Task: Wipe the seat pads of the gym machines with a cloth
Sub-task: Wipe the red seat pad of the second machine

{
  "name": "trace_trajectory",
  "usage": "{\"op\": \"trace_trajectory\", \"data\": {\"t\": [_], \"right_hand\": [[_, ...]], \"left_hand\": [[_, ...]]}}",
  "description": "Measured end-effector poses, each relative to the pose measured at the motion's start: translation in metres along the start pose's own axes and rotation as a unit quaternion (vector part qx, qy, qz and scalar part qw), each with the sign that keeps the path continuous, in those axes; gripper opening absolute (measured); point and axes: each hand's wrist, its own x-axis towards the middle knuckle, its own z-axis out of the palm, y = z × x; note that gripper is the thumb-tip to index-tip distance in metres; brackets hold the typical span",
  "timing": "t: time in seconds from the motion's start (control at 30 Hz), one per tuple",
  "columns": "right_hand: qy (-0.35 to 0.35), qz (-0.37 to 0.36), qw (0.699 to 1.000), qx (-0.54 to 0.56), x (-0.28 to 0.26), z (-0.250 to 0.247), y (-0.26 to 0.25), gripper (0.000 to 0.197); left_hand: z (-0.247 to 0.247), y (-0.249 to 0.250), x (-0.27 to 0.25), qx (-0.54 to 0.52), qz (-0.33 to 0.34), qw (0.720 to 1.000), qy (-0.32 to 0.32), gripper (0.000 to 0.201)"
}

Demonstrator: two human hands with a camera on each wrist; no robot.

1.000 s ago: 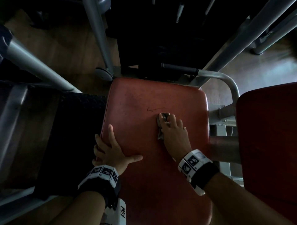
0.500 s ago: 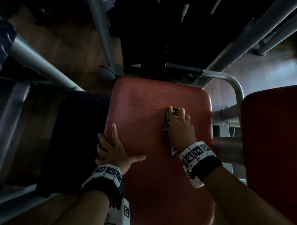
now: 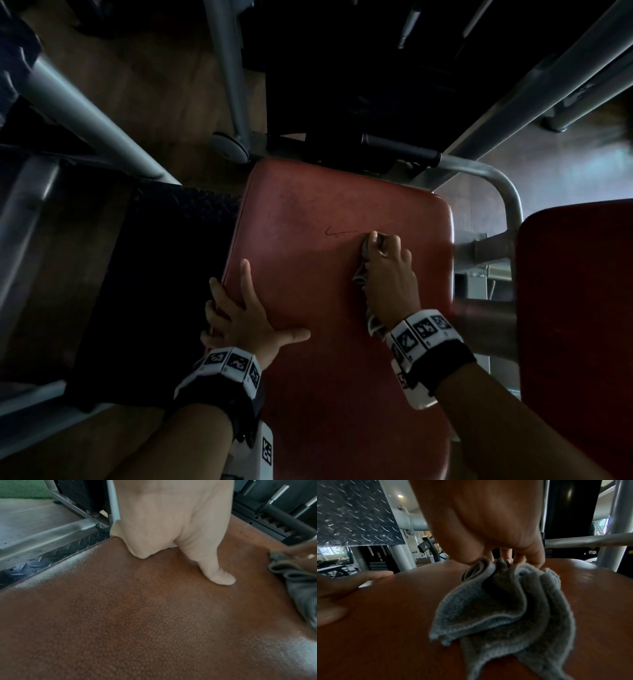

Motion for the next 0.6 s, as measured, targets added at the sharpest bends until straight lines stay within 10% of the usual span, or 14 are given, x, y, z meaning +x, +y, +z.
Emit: {"op": "trace_trajectory", "data": {"t": [0.6], "right_hand": [[-0.029, -0.051, 0.997, -0.048, -0.011, 0.008, -0.017, 0.069]], "left_hand": [[0.000, -0.001, 0.000, 0.003, 0.006, 1.000, 0.000, 0.156]]}}
